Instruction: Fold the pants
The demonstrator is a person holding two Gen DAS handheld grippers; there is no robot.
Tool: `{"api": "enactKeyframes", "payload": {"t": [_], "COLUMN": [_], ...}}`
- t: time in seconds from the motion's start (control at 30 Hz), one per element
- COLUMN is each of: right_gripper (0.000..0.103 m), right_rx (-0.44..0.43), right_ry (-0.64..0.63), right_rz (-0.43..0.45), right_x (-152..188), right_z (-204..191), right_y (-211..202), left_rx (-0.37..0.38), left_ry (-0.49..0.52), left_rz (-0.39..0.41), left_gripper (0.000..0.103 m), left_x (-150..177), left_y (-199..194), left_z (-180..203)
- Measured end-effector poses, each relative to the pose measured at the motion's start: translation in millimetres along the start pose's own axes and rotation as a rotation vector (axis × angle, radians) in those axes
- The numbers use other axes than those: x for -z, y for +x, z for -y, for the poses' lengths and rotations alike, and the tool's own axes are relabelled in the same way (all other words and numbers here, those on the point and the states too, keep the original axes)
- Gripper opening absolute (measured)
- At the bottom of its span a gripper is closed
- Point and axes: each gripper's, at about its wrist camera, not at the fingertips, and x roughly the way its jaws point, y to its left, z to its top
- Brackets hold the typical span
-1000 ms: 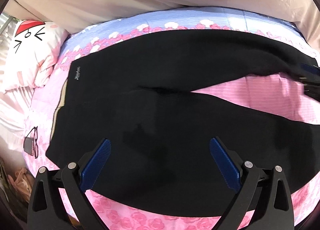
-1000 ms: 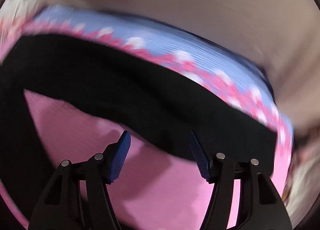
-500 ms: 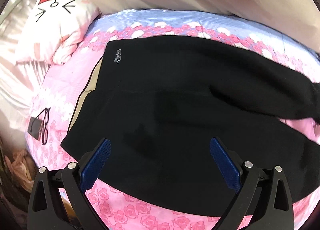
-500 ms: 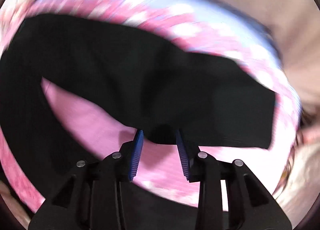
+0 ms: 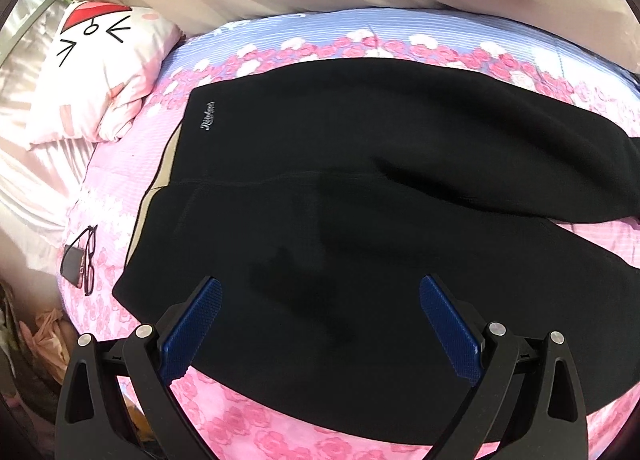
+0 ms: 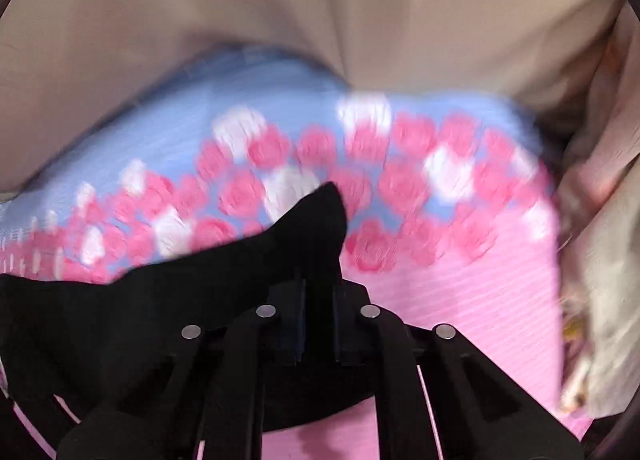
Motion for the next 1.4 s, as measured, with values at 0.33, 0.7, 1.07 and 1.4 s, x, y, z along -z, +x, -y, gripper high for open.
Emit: {"api": "enactKeyframes", "payload": {"t": [0.33, 0.7, 1.07, 1.4], "right_gripper": [0.075, 0.077, 0.081, 0.081], "right_rx": [0.148, 0.075, 0.088, 0.21], "right_ry": [0.027, 0.076, 0.092, 0.161], "right_rz": [0.108, 0.112, 0.1, 0.136], "right_x": [35, 139, 174, 122], "right_z": [29, -27, -133, -73], "right_y": [-41, -103, -109, -96], "left_rx": [0.038, -0.043, -0.008, 0.059], "left_ry": [-0.001, -0.157, -0.081, -0.213], "left_rz": [0.005, -0.001, 0.101, -0.03], "left_gripper": [0.098, 0.098, 0.098, 0.097], "left_x": [-9, -48, -95, -190], "left_y": [5, 45, 65, 182], "left_z": [11, -95, -142, -212]}}
